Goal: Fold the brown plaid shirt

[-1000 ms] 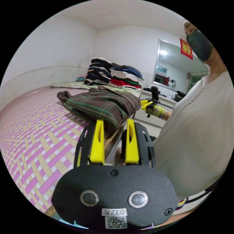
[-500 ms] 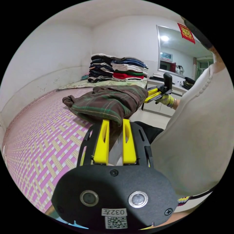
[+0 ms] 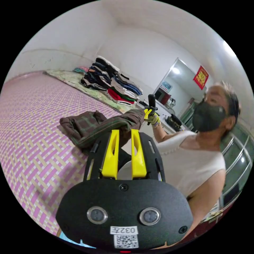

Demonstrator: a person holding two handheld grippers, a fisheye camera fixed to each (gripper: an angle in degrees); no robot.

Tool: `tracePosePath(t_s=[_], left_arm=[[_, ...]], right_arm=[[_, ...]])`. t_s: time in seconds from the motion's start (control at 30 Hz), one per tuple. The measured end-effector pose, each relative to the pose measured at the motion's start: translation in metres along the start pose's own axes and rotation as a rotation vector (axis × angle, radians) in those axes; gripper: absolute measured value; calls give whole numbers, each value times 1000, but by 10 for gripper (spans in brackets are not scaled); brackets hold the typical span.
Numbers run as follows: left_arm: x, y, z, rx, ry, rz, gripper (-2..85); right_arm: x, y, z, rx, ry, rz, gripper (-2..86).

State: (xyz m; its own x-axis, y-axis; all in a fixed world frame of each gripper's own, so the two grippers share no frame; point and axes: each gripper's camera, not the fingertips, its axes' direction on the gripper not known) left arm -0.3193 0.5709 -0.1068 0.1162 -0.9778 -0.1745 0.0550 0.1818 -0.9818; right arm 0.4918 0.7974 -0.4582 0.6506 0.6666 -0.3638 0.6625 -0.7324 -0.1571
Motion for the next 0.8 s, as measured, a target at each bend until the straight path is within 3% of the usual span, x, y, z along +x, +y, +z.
tracePosePath(t_s=[0.3, 0.43, 0.57, 0.67, 0.8], left_arm=[[-168, -137, 14, -36, 130, -353, 30], [-237, -142, 42, -30, 171, -521, 33], [-273, -121, 60, 23, 156, -710, 60], [-242, -124, 44, 102, 103, -659, 63], [-144, -165, 35, 155, -204, -380, 62]], right_arm=[[184, -103, -56, 36, -205, 326, 66], [252, -96, -51, 103, -264, 516, 68], [295, -56, -53, 296, -392, 713, 85], [272, -41, -75, 392, -284, 663, 76], [180, -78, -83, 386, 76, 303, 66]])
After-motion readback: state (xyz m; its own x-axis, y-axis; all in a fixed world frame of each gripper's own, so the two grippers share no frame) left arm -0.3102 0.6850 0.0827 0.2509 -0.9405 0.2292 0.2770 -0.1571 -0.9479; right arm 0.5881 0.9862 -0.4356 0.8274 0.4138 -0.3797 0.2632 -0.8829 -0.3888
